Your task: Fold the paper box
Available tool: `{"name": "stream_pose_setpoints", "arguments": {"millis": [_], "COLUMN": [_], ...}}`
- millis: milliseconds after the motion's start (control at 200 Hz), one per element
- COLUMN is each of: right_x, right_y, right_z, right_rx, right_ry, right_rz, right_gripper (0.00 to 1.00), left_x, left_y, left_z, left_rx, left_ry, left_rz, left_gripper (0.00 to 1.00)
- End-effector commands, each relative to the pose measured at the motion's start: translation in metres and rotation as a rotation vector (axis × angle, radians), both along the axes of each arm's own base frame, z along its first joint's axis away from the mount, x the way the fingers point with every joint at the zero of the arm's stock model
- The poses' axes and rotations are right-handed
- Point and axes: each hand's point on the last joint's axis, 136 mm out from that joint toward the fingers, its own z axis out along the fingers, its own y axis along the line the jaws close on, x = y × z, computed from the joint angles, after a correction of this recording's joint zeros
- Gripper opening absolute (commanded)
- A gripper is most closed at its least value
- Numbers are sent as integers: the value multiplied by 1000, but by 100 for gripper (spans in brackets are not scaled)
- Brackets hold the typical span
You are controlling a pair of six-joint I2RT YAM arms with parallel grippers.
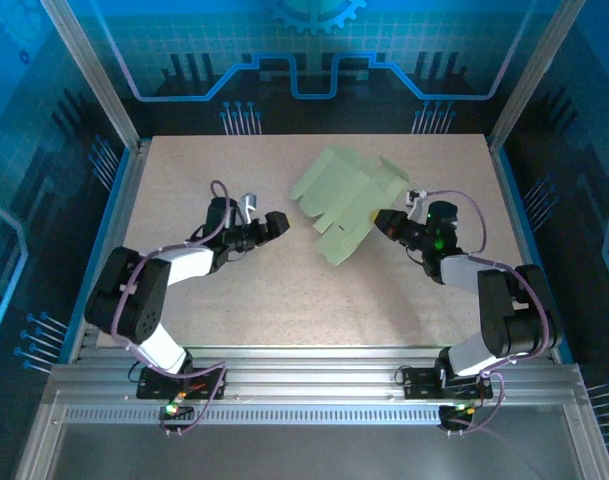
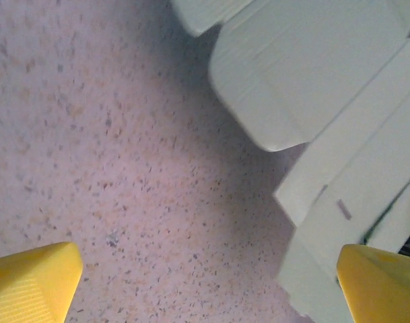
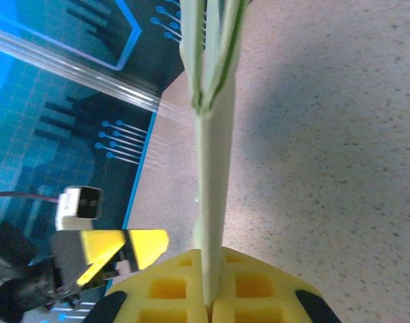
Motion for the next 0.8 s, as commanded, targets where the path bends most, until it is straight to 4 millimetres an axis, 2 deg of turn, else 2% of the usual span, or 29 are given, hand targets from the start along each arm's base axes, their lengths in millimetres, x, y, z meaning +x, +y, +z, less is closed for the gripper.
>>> {"name": "stream_pose_setpoints", "arguments": {"millis": [0,190,300,460,595,795], "right_x": [2,-2,-4,-6,-9,-9], "right_y": [5,11,13,20,28,32], "right_z": [32,46,53,61,58,50], "right_rx": [38,88,109,127,131,138], "right_ry": [-95,-98,-95,-95,-71,-33], "right_rz": [54,89,96,124,153,164], "right_gripper": [0,0,0,0,0,0], "left_x": [21,33,32,33,35,36], "left_y": [-21,-45,-63,-77,-86,-87], "left_z": [53,57,56,59,71,80], "left_rx": [-205,-314,-303,-349,-385,-382], "left_ry": [-178,-215,-233,-247,-278,-322], "left_rz": [-29,-88,-138,-167,-193,-206], "left_gripper": [94,78,74,69,62,52]}}
